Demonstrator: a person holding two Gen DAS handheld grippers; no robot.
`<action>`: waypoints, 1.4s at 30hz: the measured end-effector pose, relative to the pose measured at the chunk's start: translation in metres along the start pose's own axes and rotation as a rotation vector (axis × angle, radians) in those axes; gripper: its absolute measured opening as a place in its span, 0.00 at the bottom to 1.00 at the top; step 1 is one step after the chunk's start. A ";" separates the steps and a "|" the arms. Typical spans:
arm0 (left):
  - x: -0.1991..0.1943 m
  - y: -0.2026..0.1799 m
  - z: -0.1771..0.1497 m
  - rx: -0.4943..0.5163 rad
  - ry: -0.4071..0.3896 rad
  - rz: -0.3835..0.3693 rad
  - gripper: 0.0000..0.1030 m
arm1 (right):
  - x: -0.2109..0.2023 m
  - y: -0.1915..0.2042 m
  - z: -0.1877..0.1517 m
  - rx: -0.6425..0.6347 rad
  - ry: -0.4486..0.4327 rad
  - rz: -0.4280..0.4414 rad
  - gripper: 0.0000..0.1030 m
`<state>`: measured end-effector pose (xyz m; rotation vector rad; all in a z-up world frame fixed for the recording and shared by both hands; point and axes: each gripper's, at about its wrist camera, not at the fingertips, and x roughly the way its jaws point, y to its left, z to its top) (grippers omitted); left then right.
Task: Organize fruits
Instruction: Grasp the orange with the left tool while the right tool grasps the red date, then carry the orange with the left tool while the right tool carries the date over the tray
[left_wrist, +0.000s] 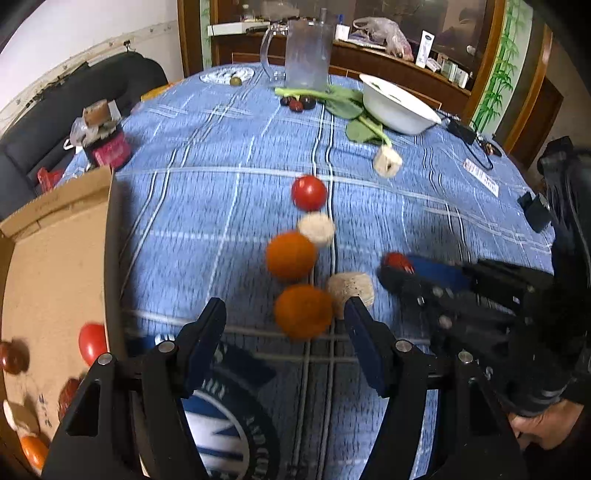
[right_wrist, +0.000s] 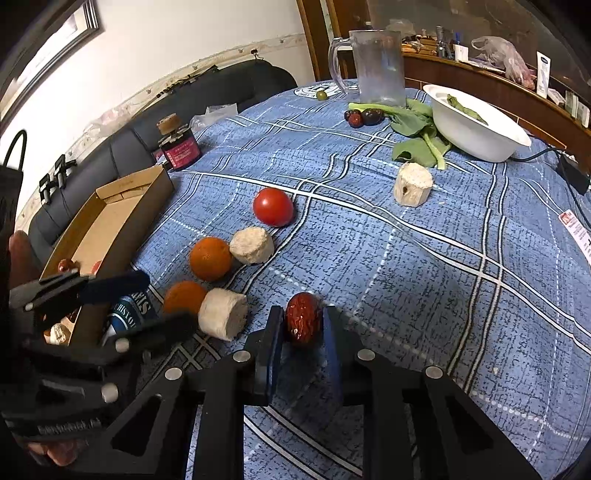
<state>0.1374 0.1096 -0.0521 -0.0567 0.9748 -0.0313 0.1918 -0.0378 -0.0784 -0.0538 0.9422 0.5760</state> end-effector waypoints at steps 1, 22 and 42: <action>0.001 0.002 0.003 -0.002 -0.004 -0.003 0.58 | -0.001 -0.001 0.000 0.004 0.000 0.003 0.21; 0.019 -0.002 0.001 0.028 0.042 -0.026 0.32 | -0.039 -0.007 -0.005 0.041 -0.058 0.005 0.21; -0.037 0.018 -0.025 -0.035 -0.038 -0.043 0.29 | -0.068 0.036 -0.007 0.000 -0.107 0.034 0.21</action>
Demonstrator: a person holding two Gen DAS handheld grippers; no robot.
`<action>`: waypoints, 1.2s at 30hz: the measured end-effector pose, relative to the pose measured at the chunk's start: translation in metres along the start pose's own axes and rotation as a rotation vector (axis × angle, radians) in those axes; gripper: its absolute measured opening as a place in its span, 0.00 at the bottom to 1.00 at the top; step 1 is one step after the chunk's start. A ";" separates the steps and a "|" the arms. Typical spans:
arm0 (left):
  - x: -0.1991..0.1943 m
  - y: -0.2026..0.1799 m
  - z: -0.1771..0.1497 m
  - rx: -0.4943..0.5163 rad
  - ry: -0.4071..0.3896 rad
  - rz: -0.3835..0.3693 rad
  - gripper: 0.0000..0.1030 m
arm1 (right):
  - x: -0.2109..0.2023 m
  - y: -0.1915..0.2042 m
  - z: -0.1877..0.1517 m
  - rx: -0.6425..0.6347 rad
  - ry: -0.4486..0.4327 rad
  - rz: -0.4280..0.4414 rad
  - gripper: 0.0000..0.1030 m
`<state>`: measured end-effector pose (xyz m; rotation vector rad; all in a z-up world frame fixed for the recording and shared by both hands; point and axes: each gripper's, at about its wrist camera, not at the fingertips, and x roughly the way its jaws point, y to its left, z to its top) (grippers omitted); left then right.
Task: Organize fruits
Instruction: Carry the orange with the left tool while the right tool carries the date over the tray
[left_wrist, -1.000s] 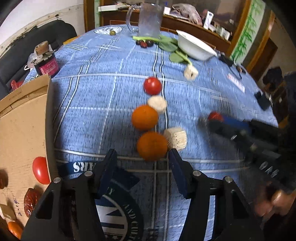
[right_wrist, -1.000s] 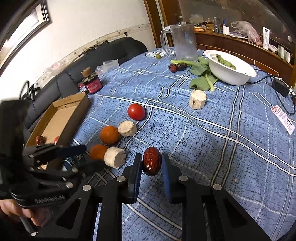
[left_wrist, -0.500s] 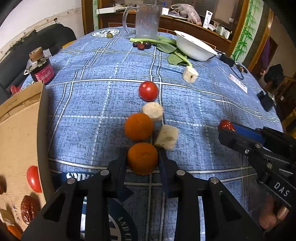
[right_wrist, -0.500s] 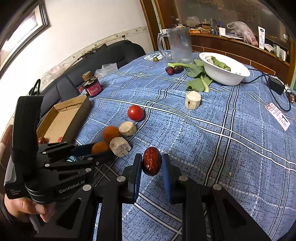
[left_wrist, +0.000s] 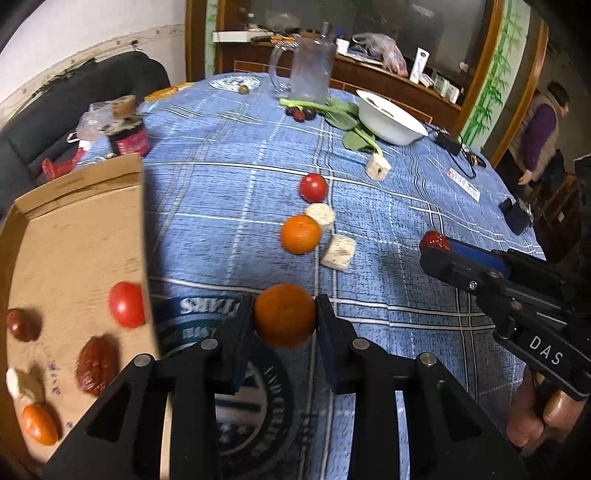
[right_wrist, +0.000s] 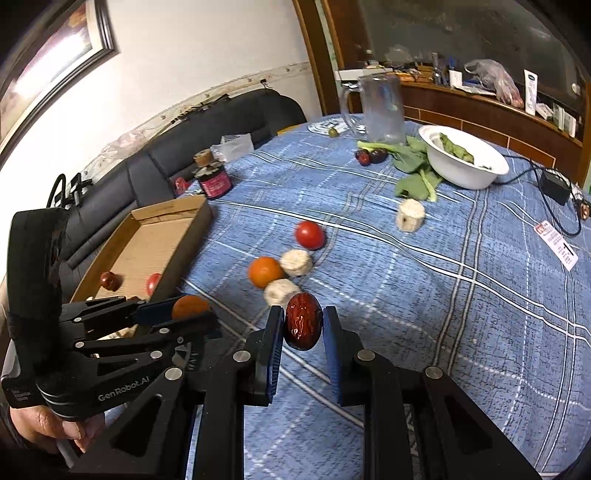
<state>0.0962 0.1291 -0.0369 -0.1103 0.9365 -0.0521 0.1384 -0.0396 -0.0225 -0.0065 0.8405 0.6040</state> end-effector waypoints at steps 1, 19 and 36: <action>-0.004 0.003 -0.002 -0.002 -0.009 0.008 0.29 | -0.001 0.005 0.000 -0.007 -0.001 0.005 0.21; -0.046 0.071 -0.016 -0.094 -0.075 0.083 0.29 | 0.008 0.078 0.008 -0.118 0.011 0.063 0.21; -0.060 0.127 -0.019 -0.186 -0.099 0.135 0.29 | 0.034 0.131 0.020 -0.202 0.042 0.112 0.21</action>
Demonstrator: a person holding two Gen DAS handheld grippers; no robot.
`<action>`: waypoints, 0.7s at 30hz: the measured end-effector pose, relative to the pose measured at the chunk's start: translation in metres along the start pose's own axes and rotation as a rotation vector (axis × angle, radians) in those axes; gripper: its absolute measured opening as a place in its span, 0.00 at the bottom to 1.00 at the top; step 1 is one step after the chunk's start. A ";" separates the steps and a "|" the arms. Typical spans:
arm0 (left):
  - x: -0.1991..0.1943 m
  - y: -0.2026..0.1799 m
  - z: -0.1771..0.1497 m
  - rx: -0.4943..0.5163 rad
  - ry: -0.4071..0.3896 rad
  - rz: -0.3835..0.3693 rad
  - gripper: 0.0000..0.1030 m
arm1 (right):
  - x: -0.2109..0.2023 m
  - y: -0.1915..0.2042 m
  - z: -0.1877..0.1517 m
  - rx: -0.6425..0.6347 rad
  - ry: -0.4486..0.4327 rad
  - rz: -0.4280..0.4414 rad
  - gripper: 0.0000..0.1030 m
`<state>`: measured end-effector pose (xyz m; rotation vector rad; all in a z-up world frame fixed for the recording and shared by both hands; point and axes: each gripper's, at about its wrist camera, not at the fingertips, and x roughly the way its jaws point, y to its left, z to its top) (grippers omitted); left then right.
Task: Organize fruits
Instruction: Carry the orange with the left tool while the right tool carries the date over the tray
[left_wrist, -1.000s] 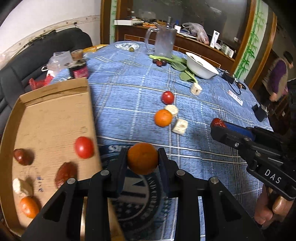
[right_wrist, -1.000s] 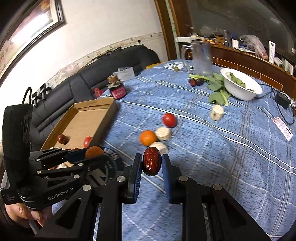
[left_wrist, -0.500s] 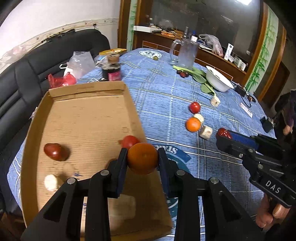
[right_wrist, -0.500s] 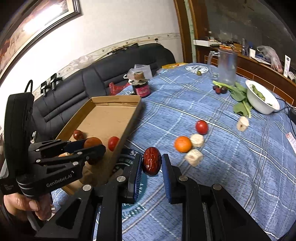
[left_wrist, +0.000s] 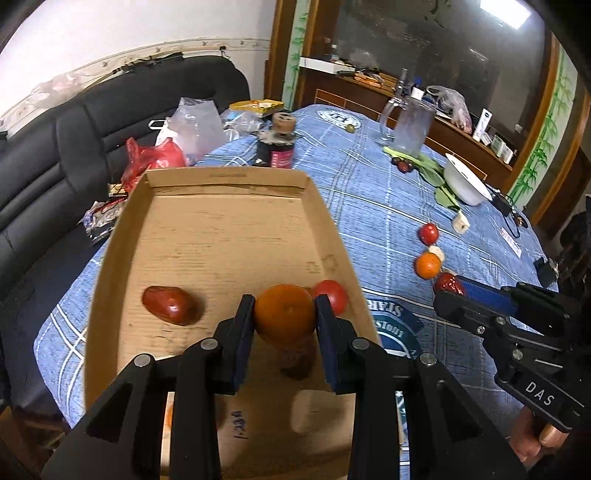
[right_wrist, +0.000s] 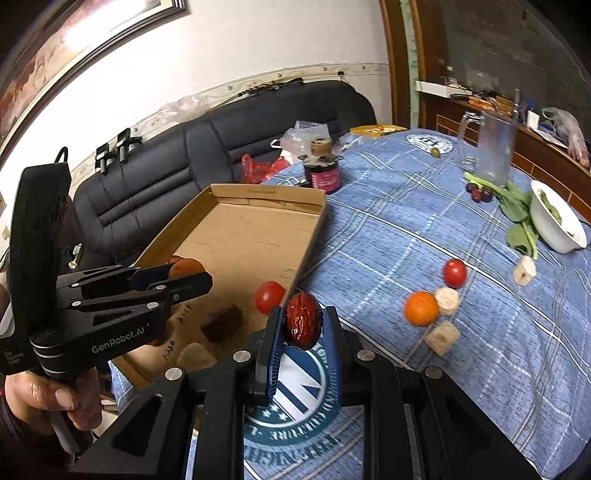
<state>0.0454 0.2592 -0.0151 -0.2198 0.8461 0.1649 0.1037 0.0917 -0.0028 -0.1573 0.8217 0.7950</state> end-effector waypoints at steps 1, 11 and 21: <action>0.000 0.003 0.000 -0.006 0.000 0.003 0.29 | 0.002 0.002 0.001 -0.005 0.001 0.004 0.21; 0.002 0.027 0.006 -0.035 -0.005 0.032 0.29 | 0.022 0.021 0.014 -0.032 0.017 0.028 0.21; 0.008 0.043 0.016 -0.054 0.000 0.060 0.29 | 0.046 0.029 0.027 -0.036 0.032 0.053 0.20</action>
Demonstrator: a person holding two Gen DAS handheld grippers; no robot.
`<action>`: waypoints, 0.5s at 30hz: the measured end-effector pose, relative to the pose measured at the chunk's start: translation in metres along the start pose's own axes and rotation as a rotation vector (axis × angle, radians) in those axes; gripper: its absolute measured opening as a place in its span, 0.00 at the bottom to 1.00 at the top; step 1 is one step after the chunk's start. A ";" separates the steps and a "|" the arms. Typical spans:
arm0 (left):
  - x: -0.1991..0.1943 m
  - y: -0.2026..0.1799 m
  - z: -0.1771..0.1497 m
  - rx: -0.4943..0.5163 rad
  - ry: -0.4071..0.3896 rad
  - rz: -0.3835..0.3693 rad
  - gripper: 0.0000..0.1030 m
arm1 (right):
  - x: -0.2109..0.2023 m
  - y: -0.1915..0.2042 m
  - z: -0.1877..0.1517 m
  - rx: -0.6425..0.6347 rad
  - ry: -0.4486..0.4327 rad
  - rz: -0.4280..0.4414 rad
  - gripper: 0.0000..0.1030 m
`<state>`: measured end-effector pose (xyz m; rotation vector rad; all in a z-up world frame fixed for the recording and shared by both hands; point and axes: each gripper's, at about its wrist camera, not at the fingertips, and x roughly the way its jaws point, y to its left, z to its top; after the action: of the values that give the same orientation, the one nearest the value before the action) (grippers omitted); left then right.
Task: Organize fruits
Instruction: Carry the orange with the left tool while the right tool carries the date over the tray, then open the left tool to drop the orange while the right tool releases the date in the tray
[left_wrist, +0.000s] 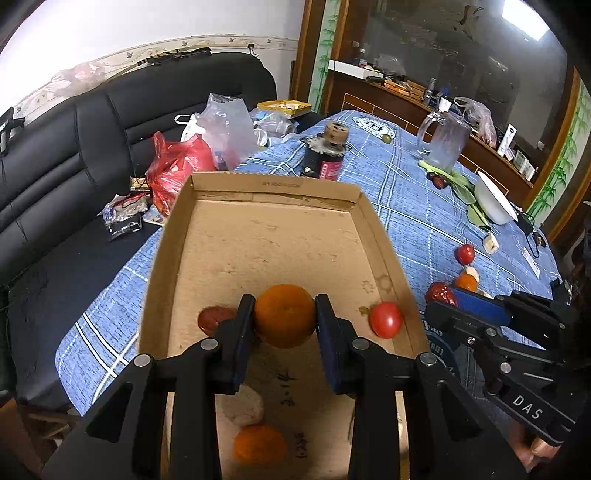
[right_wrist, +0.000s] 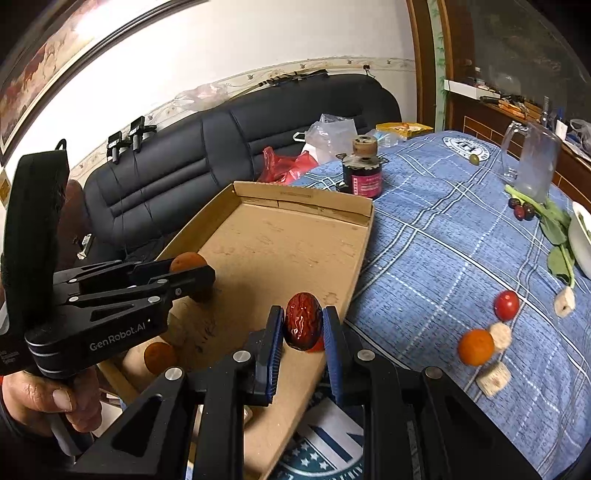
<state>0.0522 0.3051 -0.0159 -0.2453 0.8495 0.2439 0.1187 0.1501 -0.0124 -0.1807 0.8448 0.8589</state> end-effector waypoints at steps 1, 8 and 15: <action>0.000 0.002 0.002 -0.002 -0.001 0.006 0.29 | 0.002 0.001 0.001 -0.001 0.001 0.002 0.20; 0.008 0.013 0.019 -0.009 -0.003 0.038 0.29 | 0.022 0.000 0.013 0.001 0.020 0.022 0.20; 0.037 0.028 0.035 -0.041 0.053 0.067 0.29 | 0.050 -0.003 0.029 -0.007 0.054 0.023 0.20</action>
<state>0.0918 0.3470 -0.0248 -0.2628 0.9069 0.3187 0.1558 0.1916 -0.0292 -0.2013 0.8960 0.8813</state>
